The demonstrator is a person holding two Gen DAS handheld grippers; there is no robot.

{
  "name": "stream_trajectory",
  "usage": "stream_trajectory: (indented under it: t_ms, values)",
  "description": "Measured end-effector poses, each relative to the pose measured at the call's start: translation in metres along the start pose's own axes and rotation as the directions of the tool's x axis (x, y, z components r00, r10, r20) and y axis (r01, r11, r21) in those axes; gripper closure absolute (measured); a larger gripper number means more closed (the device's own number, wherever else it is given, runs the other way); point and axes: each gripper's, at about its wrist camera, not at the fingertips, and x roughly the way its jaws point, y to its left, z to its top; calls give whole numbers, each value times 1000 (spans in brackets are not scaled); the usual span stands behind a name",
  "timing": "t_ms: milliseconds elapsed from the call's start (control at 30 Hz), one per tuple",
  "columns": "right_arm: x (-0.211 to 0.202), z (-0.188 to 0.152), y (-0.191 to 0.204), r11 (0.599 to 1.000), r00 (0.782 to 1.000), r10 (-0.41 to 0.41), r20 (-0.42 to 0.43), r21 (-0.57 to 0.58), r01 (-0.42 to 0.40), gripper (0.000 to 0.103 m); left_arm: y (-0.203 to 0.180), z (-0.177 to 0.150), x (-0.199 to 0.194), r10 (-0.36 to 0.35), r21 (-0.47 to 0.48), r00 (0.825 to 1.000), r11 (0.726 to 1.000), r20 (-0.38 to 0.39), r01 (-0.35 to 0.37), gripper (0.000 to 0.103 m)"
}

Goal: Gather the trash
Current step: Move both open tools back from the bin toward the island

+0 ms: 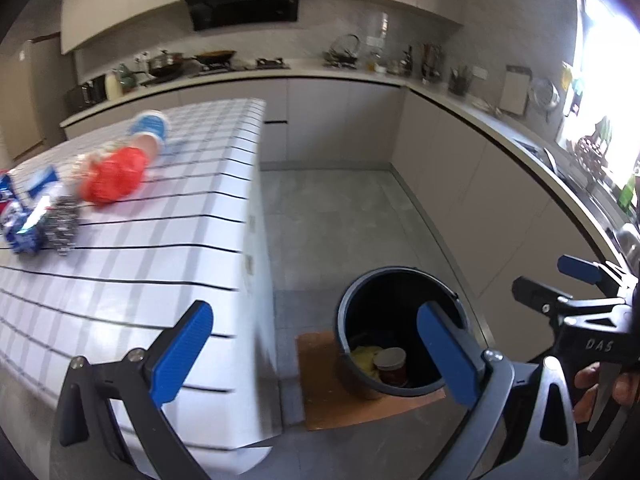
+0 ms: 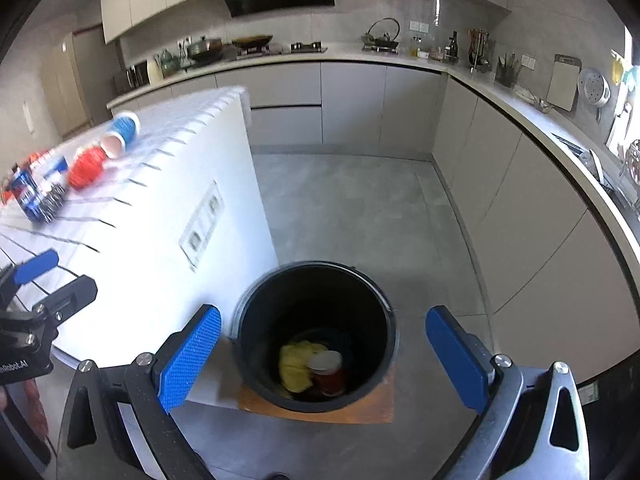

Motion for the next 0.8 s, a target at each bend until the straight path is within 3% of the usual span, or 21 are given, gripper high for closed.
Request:
stream_trajectory:
  t_ms: [333,800]
  values:
    - [-19,12,68,993,995,98,9,-60,-97,0,60,-2,-38,101,-80,993,992,66,-95,0]
    - [-39,30,173,954,970,240,45,-196,-227,0,143,-16,-93,253,-159,960,959,116,-234,0]
